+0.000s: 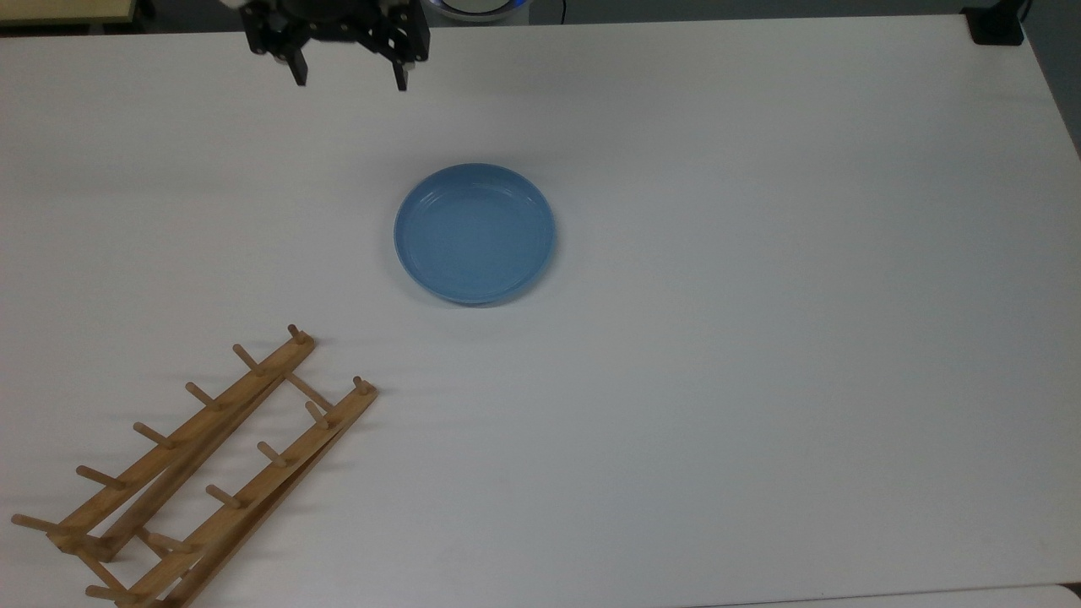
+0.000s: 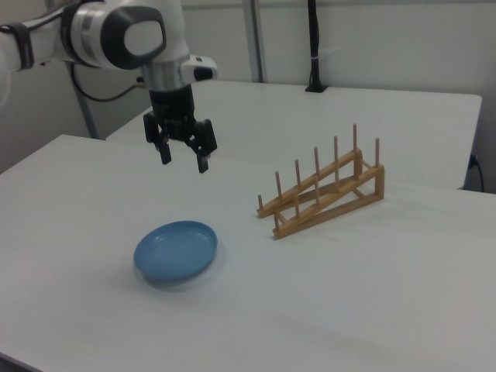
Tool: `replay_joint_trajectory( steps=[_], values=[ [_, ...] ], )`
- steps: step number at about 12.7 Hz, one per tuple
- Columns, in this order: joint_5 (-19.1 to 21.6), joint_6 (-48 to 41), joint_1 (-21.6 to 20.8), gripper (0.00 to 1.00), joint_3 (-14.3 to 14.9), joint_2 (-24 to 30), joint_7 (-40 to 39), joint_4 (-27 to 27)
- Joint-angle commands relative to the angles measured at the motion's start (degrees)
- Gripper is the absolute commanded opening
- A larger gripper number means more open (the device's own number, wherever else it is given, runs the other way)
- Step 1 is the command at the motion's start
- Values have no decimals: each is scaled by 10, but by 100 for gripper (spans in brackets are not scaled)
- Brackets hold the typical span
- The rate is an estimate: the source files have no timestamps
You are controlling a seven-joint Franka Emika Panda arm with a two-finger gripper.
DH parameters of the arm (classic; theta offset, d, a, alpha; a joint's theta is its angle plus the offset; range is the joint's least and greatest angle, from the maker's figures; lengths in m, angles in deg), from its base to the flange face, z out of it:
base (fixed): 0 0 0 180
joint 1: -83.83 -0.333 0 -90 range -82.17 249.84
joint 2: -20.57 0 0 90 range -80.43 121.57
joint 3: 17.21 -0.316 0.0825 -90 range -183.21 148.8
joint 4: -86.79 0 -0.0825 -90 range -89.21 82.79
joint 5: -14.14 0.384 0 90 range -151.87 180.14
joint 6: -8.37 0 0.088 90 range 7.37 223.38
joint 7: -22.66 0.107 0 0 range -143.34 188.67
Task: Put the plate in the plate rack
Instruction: 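Lower the open gripper onto the rim of the blue plate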
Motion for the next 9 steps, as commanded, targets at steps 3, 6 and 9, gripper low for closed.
replay_joint_trajectory(
  steps=[3,6,9],
  values=[
    [11,63,-16,100,0,-107,-38,4],
    [12,76,-18,96,-1,-158,-93,4],
    [13,104,-17,87,-2,-187,-130,-5]
  ],
)
